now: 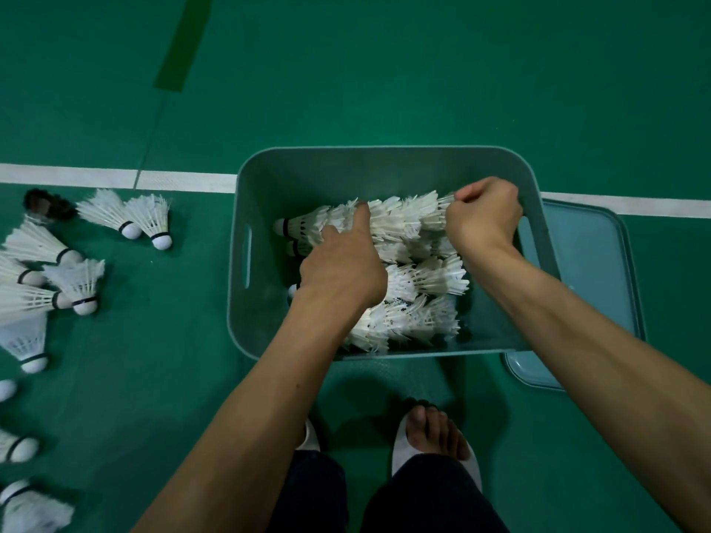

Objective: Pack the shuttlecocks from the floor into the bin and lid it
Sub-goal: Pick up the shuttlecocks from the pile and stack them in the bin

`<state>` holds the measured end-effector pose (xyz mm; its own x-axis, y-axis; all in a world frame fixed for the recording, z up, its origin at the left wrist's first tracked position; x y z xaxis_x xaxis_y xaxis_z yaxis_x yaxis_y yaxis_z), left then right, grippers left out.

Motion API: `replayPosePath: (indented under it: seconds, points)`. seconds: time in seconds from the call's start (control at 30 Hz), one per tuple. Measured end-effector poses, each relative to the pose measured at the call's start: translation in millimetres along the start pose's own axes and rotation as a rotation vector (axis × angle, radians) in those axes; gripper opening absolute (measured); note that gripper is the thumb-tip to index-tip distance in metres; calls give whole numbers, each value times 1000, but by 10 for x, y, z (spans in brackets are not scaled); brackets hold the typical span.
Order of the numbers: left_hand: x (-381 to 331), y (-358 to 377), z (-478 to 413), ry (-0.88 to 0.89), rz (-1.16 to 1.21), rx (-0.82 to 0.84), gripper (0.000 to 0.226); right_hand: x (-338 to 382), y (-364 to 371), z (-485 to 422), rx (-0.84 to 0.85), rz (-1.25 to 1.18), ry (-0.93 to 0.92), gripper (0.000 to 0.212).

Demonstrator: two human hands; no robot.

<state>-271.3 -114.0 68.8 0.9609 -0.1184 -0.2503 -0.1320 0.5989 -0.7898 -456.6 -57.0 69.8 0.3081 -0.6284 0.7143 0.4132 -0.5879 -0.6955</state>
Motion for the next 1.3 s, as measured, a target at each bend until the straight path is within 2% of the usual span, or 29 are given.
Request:
replayPosePath:
  seconds: [0.07, 0.13, 0.27, 0.47, 0.57, 0.67, 0.83, 0.93, 1.07, 1.2, 1.3]
  points:
    - [6, 31, -4, -3, -22, 1, 93, -69, 44, -43, 22, -5, 59, 19]
    - [21, 46, -23, 3, -34, 0, 94, -89, 71, -50, 67, 58, 44, 18]
    - [40, 20, -64, 30, -23, 4, 94, 46, 57, 11, 154, 238, -138, 17]
    - [104, -155, 64, 98, 89, -13, 98, 381, -210, 261, 267, 429, -269, 24]
    - [197, -356, 237, 142, 155, -131, 90, 627, -346, 549, 279, 416, -386, 20]
    - [333, -571, 434, 175, 215, -287, 73, 924, -323, 932, 260, 348, -550, 16]
    - [873, -899, 666, 192, 296, -505, 49, 1387, -31, 1588, 273, 75, -708, 18]
    - [1409, -932, 673, 134, 395, -506, 43, 1658, 189, 1938, 294, -77, -729, 19]
    - [2208, -809, 655, -8, 432, -454, 48, 1894, 715, 2538, 553, -150, -767, 24]
    - [2938, -574, 395, -282, 444, -437, 46, 1747, 1296, 2913, 810, 32, -798, 32]
    - [3278, -477, 122, -480, 453, -453, 56, 1583, 1699, 2894, 889, 217, -742, 41]
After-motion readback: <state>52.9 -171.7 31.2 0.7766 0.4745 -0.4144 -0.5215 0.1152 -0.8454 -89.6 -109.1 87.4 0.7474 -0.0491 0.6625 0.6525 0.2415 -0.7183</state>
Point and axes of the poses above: each hand's wrist, its own z-axis away from the middle knuckle, its own y-axis out of the palm, x = y × z, the point moved 6 cm from there along -z, towards the middle knuckle, and after that the axes turned 10 degrees about -y, right-handed, at the moved point
